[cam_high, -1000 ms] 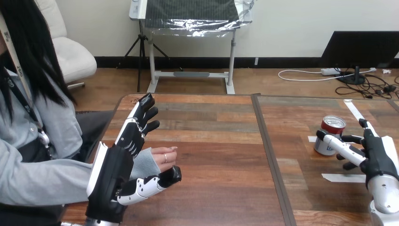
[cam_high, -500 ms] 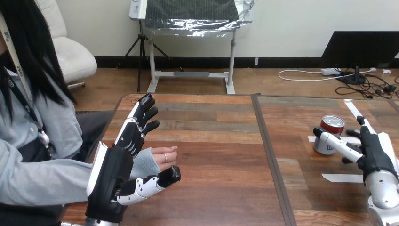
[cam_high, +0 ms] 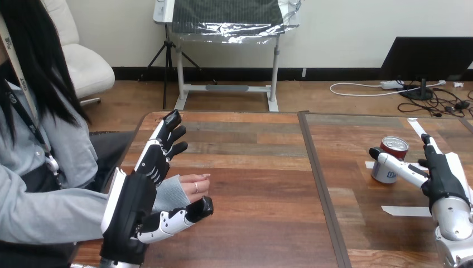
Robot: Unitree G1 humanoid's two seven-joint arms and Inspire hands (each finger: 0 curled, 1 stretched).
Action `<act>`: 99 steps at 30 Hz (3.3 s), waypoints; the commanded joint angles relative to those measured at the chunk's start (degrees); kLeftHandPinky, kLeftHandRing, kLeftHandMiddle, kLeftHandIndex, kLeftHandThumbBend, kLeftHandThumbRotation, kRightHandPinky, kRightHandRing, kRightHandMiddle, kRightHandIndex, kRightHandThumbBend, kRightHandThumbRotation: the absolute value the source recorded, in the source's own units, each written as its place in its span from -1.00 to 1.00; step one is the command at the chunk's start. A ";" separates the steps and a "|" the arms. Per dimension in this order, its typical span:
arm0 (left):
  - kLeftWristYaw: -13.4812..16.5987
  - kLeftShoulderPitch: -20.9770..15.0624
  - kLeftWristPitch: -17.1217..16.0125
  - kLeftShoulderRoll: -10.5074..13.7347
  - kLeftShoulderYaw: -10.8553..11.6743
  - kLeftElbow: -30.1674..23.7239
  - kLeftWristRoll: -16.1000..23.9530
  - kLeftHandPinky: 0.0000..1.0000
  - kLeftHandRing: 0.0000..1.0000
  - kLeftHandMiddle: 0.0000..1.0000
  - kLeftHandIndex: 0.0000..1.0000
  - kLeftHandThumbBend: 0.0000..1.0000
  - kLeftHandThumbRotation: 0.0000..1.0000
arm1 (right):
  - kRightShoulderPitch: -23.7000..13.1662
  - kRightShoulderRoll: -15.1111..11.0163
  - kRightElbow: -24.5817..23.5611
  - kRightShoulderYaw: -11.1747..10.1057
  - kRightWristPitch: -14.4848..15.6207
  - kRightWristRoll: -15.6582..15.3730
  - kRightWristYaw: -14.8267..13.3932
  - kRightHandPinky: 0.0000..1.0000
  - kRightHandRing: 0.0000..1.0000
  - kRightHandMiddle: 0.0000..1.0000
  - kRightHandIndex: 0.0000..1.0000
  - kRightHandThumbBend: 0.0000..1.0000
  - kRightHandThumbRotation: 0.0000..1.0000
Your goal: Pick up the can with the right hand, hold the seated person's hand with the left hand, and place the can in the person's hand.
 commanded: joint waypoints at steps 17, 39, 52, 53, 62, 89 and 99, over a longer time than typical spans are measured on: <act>-0.17 -2.46 -1.02 0.88 0.84 -0.62 -0.60 0.75 0.86 0.91 0.87 1.00 0.05 | -6.90 -2.22 -0.44 0.43 0.12 -0.81 -0.31 0.73 0.92 0.91 1.00 1.00 0.20; -0.54 -2.74 -0.85 1.33 1.15 -0.08 -0.97 0.75 0.85 0.91 0.86 1.00 0.06 | -7.65 -2.37 -0.10 0.18 0.10 -0.80 0.94 0.17 0.47 0.38 1.00 1.00 0.08; -0.77 -2.73 -1.29 1.60 1.23 0.11 -1.46 0.74 0.85 0.89 0.85 1.00 0.09 | -8.32 -2.40 0.31 1.21 1.52 -2.54 0.22 0.54 0.74 0.60 1.00 1.00 0.11; -0.78 -2.72 -1.36 1.64 1.24 0.13 -1.45 0.74 0.85 0.89 0.85 1.00 0.09 | -8.39 -2.36 0.32 1.15 1.64 -2.45 0.30 0.52 0.73 0.59 1.00 1.00 0.10; -0.98 -2.34 -0.94 1.94 1.12 -0.60 -1.80 0.73 0.84 0.89 0.85 1.00 0.09 | -9.34 -2.01 0.53 1.02 3.30 -2.17 -0.02 0.01 0.28 0.18 1.00 1.00 0.09; -1.08 -1.94 -2.54 2.56 1.95 -0.36 -1.56 0.70 0.82 0.88 0.84 1.00 0.13 | -11.08 -1.38 0.82 0.06 4.43 -0.86 1.23 -0.73 -0.59 -0.59 1.00 1.00 0.11; -1.61 -1.60 -2.28 2.45 1.87 -0.74 -2.02 0.69 0.82 0.87 0.84 1.00 0.12 | -11.12 -1.25 0.87 0.15 4.13 -0.92 1.59 -0.61 -0.40 -0.44 1.00 1.00 0.11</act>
